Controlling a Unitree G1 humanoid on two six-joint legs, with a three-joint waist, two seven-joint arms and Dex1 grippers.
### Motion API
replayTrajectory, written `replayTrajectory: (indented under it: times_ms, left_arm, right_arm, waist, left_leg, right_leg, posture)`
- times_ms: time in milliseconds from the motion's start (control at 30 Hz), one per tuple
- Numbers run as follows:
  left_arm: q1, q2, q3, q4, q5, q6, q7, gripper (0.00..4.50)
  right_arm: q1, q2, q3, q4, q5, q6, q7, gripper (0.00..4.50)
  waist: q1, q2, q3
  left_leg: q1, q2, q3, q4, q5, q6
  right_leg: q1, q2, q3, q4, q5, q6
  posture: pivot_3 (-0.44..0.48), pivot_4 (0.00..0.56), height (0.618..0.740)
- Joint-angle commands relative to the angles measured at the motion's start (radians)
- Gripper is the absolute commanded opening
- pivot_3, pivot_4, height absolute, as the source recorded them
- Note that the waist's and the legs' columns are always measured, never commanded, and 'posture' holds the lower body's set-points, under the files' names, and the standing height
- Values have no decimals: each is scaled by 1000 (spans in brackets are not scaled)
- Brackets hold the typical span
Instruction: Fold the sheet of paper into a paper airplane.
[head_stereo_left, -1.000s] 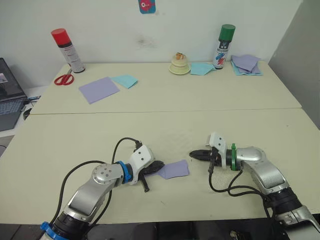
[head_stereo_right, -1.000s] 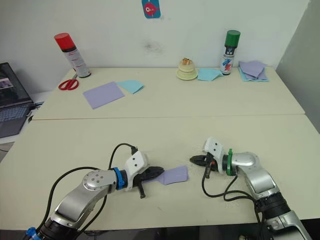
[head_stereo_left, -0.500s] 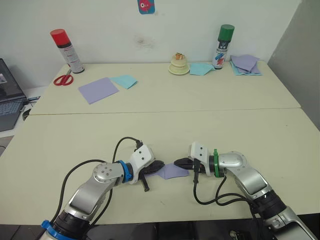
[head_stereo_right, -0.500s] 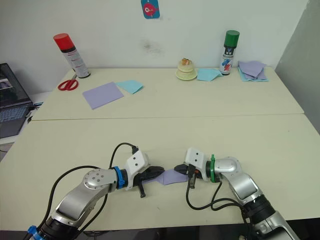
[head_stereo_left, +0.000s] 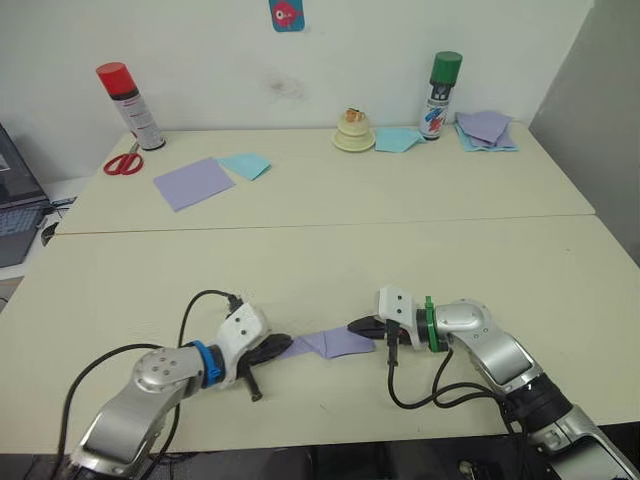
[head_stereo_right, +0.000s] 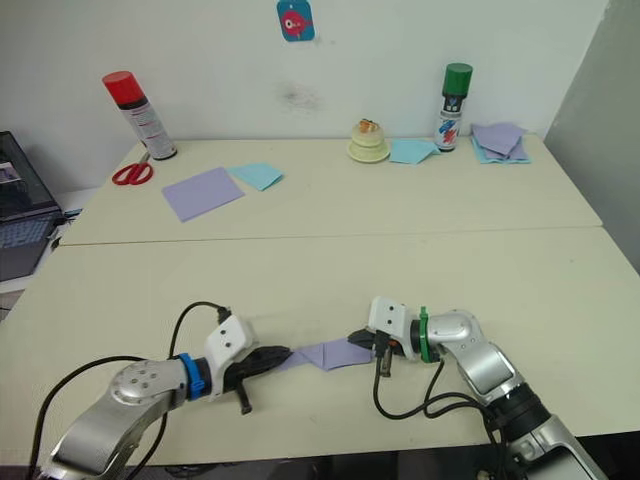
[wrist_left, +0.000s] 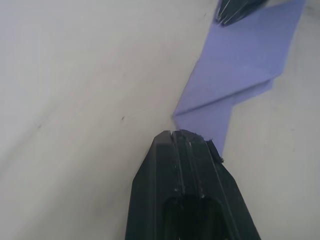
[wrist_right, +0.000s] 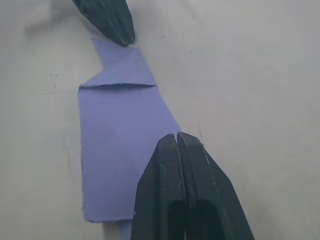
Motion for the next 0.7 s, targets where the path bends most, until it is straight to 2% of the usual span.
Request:
replayTrajectory:
  times_ms: [33,200,300,333,400,467,533,633,700]
  left_arm:
    - [34,22,31,41,6,49,7,0]
    - [-27,-15,123,-5,-56,42,44,0]
    - [-46,-12,172,-52,-77,32,45,0]
    - [-48,-7,191,-78,-87,27,41,0]
    - [-38,10,220,-136,-107,15,16,530]
    - [-20,28,237,-193,-131,9,-18,1060]
    - [-3,42,250,-234,-143,-4,-38,1706]
    - [65,61,297,-319,-159,-51,-82,2644]
    - [138,59,325,-358,-135,-118,-104,3302]
  right_arm:
    - [10,-20,13,47,-30,14,13,17]
    - [-16,20,-60,19,72,25,25,17]
    - [-60,25,-143,-78,199,114,58,17]
    - [-80,10,-168,-112,247,162,81,188]
    - [-98,-59,-177,-172,301,203,179,625]
    - [-103,-123,-181,-207,330,205,256,1368]
    - [-108,-151,-194,-218,348,206,272,2087]
    - [-100,-196,-223,-232,334,108,321,3197]
    - [-62,-243,-213,-228,291,-25,389,3211]
  waist:
    - [0,0,0]
    - [-1,-2,2]
    - [0,-3,8]
    - [0,-3,10]
    - [0,-3,10]
    - [2,-3,10]
    - [2,-3,10]
    - [1,-3,10]
    - [1,-3,10]
  left_leg:
    - [0,0,0,0,0,0]
    - [0,0,0,0,0,0]
    - [-3,0,-2,1,1,-1]
    - [-4,0,-1,1,1,-1]
    - [-6,0,0,0,1,-1]
    - [-7,0,-1,0,1,-1]
    - [-9,1,-2,-2,1,-1]
    - [-14,1,-1,-1,1,-1]
    - [-20,0,0,0,1,-3]
  right_leg:
    - [0,0,0,0,0,0]
    - [0,0,0,0,0,0]
    - [-3,0,-1,1,1,-1]
    - [-4,0,0,1,2,-4]
    - [-7,0,0,1,3,-5]
    - [-6,0,-1,-1,3,-5]
    - [-6,0,-2,-7,3,-5]
    - [-10,0,-2,-9,3,-5]
    - [-16,-1,-1,-9,3,-5]
  posture:
    - [0,150,740]
    - [0,150,740]
    - [0,150,740]
    - [0,150,740]
    - [0,150,740]
    - [0,150,740]
    - [0,150,740]
    - [0,150,740]
    - [0,150,740]
